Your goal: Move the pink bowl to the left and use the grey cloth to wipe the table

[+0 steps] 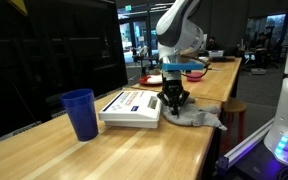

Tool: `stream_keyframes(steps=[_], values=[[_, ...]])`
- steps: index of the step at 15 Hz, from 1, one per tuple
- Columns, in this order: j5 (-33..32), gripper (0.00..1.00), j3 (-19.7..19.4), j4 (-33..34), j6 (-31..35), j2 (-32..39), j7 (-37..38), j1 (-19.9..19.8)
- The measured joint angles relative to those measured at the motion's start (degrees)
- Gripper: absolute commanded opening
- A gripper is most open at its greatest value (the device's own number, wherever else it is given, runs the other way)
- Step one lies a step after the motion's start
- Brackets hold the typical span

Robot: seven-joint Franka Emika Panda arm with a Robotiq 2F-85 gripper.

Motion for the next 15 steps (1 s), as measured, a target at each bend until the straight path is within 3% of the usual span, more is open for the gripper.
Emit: stream_keyframes(steps=[15], values=[[0.0,0.01,2.8,6.2,-3.6,6.0,-3.0,2.1]])
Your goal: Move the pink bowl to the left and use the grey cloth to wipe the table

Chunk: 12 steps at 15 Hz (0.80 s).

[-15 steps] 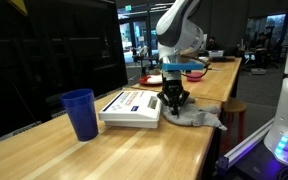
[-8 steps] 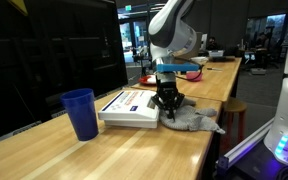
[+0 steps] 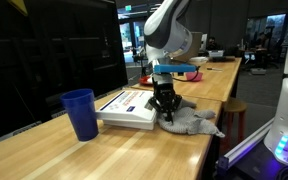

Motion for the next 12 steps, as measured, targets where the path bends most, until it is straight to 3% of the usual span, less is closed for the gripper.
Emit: stream_keyframes(steps=[12], values=[[-0.1,0.01,1.8,3.8,-0.5,3.4,-1.4,2.4]])
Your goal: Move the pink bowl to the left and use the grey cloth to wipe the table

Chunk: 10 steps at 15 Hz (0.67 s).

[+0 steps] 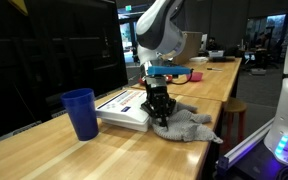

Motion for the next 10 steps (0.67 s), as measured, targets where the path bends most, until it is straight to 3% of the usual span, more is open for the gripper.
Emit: stream_keyframes(steps=[4,10], values=[[0.0,0.01,-0.1,-0.9,4.1,-1.0,0.5,0.0],[0.3,0.01,-0.3,-7.0,21.0,-5.5,4.1,-0.2]])
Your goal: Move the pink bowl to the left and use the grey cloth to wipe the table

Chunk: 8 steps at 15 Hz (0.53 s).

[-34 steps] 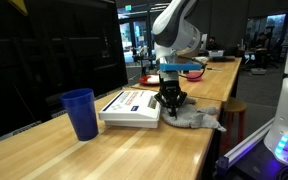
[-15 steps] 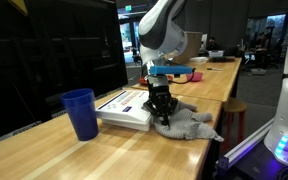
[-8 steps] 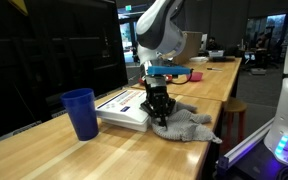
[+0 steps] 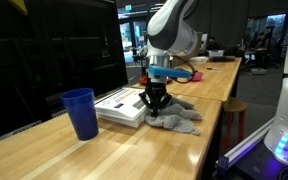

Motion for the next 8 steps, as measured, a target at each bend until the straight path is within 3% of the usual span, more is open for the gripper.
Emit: stream_keyframes(steps=[8], values=[[0.0,0.01,0.2,-6.2,13.6,-3.1,5.8,0.1]])
